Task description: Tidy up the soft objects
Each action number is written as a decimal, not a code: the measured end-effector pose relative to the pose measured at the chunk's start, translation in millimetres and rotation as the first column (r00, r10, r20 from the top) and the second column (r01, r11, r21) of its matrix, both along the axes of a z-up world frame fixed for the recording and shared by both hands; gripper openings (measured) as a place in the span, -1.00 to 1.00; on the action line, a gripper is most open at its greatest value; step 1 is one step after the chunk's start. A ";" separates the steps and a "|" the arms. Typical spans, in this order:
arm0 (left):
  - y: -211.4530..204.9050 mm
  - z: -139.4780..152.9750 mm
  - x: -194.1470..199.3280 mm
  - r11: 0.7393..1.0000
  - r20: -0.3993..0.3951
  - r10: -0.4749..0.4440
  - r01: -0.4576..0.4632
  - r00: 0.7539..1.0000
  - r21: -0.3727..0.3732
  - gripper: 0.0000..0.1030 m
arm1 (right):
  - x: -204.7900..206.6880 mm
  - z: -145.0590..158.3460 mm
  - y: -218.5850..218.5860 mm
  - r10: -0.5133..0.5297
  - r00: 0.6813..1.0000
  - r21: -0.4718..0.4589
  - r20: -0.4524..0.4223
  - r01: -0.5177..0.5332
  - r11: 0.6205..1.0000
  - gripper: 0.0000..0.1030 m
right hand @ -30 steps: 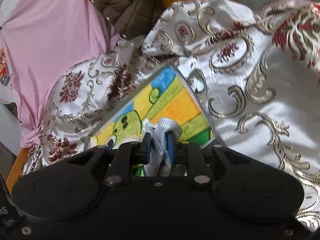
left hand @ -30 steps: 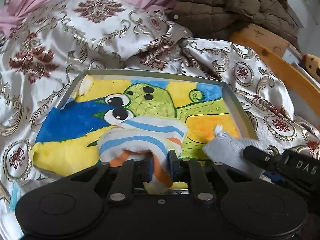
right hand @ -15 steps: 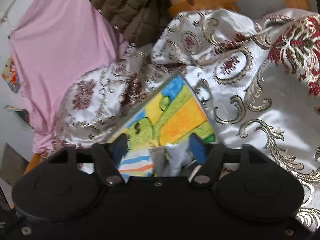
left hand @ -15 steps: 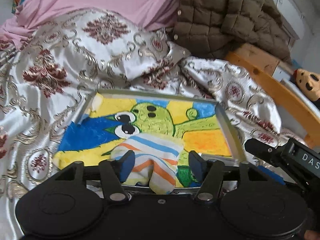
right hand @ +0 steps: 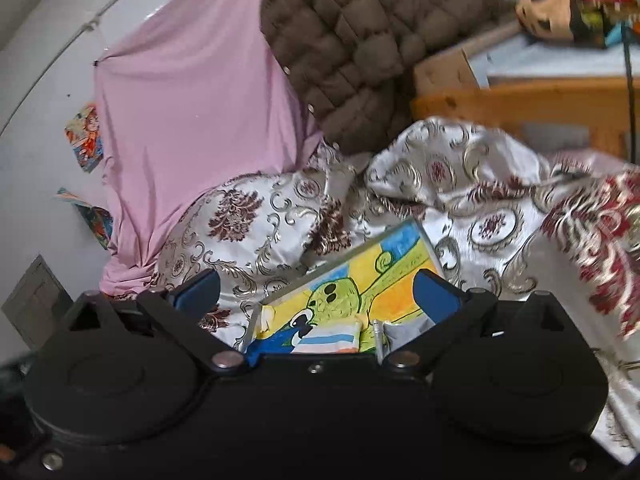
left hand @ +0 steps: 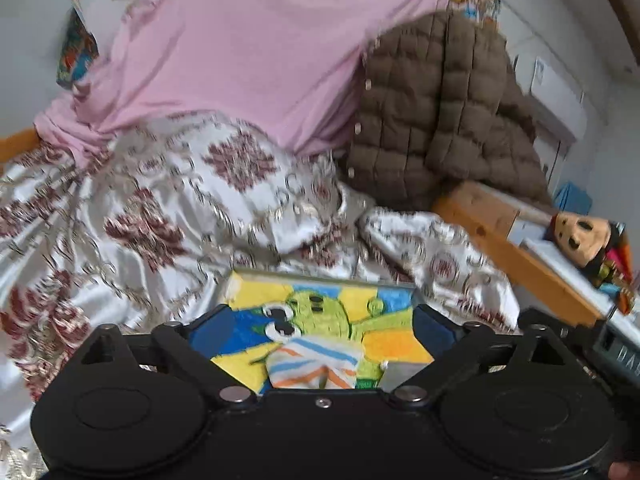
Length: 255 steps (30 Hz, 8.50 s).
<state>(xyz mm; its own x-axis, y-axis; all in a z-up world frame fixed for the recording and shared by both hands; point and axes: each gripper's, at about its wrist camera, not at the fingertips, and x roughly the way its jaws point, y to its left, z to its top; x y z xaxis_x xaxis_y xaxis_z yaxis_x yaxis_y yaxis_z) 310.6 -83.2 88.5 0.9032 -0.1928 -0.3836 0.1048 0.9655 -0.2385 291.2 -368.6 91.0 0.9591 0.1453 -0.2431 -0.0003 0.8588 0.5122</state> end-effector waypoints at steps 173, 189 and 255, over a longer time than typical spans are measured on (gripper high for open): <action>8.9 -154.2 -33.4 0.750 -0.299 -0.656 0.642 0.693 -0.160 -0.81 | -48.6 -107.9 169.7 0.117 0.897 -0.847 -0.427 -0.442 0.295 -1.00; 49.4 -77.6 -88.3 0.879 -0.164 -0.474 0.456 0.865 -0.137 -0.82 | -92.9 -67.3 164.0 0.089 0.996 -0.965 0.000 -0.023 0.260 -1.00; 80.3 -159.7 115.9 0.989 -0.133 -0.138 0.129 0.981 -0.075 -0.72 | 166.0 -124.0 140.3 -0.093 0.983 -0.588 -0.155 -0.016 0.808 -1.00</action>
<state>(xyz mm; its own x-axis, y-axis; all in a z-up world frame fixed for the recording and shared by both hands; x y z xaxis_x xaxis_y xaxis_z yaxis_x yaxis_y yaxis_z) 426.5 -2.9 -71.2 0.8072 -0.3368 -0.4847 0.1934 0.9268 -0.3219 457.2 -228.3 -33.0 0.8970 -0.1133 -0.4272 0.0783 0.9920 -0.0988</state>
